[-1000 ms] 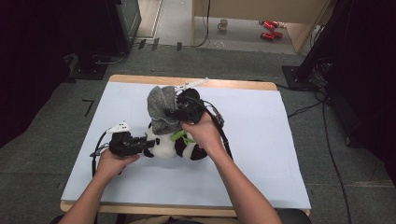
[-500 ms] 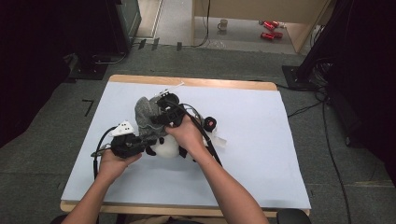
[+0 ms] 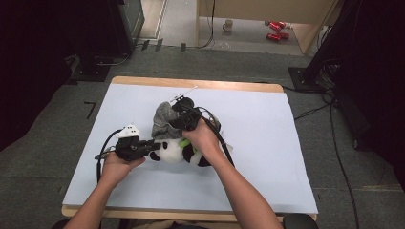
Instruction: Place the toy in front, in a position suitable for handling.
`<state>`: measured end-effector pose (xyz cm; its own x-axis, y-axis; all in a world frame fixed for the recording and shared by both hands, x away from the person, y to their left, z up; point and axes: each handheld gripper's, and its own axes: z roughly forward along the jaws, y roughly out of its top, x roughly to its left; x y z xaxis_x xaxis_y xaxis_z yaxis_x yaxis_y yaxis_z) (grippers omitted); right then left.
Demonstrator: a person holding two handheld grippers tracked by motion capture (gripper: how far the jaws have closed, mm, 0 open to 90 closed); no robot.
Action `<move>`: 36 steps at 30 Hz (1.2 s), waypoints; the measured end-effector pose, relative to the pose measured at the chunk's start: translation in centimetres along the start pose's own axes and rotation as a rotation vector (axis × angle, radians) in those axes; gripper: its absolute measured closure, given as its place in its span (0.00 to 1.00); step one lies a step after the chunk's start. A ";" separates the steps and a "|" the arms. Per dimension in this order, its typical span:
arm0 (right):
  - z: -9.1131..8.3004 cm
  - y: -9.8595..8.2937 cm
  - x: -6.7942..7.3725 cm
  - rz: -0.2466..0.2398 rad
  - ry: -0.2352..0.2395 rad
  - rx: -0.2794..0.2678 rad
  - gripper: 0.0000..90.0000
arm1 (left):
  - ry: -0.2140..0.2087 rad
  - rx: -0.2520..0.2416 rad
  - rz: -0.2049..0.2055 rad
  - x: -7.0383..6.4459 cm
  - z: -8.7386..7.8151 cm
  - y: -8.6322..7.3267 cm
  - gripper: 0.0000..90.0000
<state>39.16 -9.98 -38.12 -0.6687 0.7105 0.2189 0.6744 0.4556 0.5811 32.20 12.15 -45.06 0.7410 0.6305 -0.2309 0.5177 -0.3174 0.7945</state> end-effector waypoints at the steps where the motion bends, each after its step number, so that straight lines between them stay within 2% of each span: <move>1: -0.1 -0.1 -0.2 0.005 -0.002 -0.001 0.88 | -0.001 0.003 -0.001 0.1 0.0 0.0 0.88; 8: -1.0 -0.6 -1.9 0.008 -0.039 0.021 0.88 | -0.001 0.002 -0.015 0.3 0.0 -0.1 0.88; 12: -1.4 -1.1 -2.9 0.026 -0.064 0.033 0.88 | -0.007 -0.010 -0.024 0.3 0.0 -0.1 0.88; 19: -2.6 -0.6 -3.7 0.015 -0.133 0.013 0.88 | -0.013 -0.012 -0.036 0.4 0.0 -0.1 0.88; 22: -3.5 -0.1 -3.7 0.015 -0.148 -0.010 0.88 | -0.013 -0.009 -0.034 0.4 -0.1 -0.2 0.88; 23: -4.1 0.3 -3.6 0.024 -0.132 -0.033 0.88 | -0.012 -0.010 -0.031 0.4 -0.1 -0.2 0.88; 27: -4.7 1.1 -3.0 0.024 -0.096 -0.069 0.88 | -0.012 -0.014 -0.034 0.4 0.0 -0.1 0.88; 33: -4.8 2.9 -0.7 0.012 -0.020 -0.115 0.88 | -0.008 -0.029 -0.031 0.4 0.0 0.0 0.88; 35: -4.4 3.8 0.5 0.009 0.026 -0.132 0.88 | -0.008 -0.032 -0.031 0.4 0.0 0.0 0.88; 36: -4.4 3.8 0.5 0.009 0.026 -0.132 0.88 | -0.008 -0.032 -0.031 0.4 0.0 0.0 0.88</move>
<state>40.08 -10.27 -32.34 -0.6716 0.6997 0.2439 0.6347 0.3734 0.6766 32.45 12.41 -45.13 0.7283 0.6340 -0.2599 0.5263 -0.2747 0.8047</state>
